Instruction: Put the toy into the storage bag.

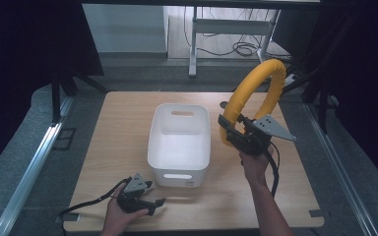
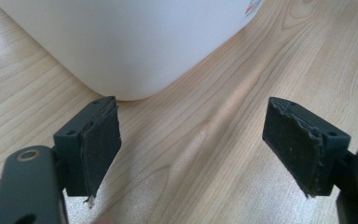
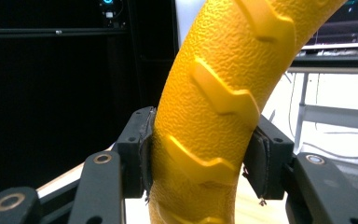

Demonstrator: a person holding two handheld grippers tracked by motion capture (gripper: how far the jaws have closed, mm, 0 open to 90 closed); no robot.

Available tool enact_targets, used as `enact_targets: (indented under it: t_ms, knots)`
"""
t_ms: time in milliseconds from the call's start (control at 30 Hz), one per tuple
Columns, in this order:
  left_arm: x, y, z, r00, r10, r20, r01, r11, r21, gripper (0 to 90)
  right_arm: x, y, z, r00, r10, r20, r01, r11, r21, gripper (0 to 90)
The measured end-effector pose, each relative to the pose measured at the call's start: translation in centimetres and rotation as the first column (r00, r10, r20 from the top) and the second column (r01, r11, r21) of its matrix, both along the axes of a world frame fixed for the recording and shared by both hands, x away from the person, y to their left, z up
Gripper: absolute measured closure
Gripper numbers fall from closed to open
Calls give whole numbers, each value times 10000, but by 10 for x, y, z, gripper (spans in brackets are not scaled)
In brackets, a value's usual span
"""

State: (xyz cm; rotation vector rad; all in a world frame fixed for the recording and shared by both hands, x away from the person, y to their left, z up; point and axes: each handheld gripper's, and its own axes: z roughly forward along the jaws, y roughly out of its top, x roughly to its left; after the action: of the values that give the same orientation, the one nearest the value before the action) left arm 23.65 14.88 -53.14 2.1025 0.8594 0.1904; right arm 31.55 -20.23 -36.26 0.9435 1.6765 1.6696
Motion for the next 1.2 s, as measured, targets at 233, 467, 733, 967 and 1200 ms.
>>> enact_targets:
  t_ms: [233, 467, 733, 967, 1200]
  knots:
    - [0, 0, 0, 10000, -4, 8, 4, 10000, 0, 193, -6, 5, 12, 9992, 39, 393, -42, 9999, 93, 482]
    - [0, 1, 1, 10000, -12, 1, 12, 10000, 16, 193, -9, 12, 20, 9983, 175, 553, -179, 9998, 63, 482]
    - [0, 1, 1, 10000, -21, 37, 21, 10000, 54, 192, -11, 21, 30, 9965, 293, 778, -304, 9994, 132, 482]
    - [0, 0, 0, 10000, -13, 36, 13, 10000, 71, 193, -13, 33, 39, 9934, 506, 1030, -524, 9985, 141, 481]
    - [0, 1, 1, 10000, -57, 61, 56, 10000, 60, 192, -15, 44, 44, 9919, 739, 1035, -749, 9972, 58, 481]
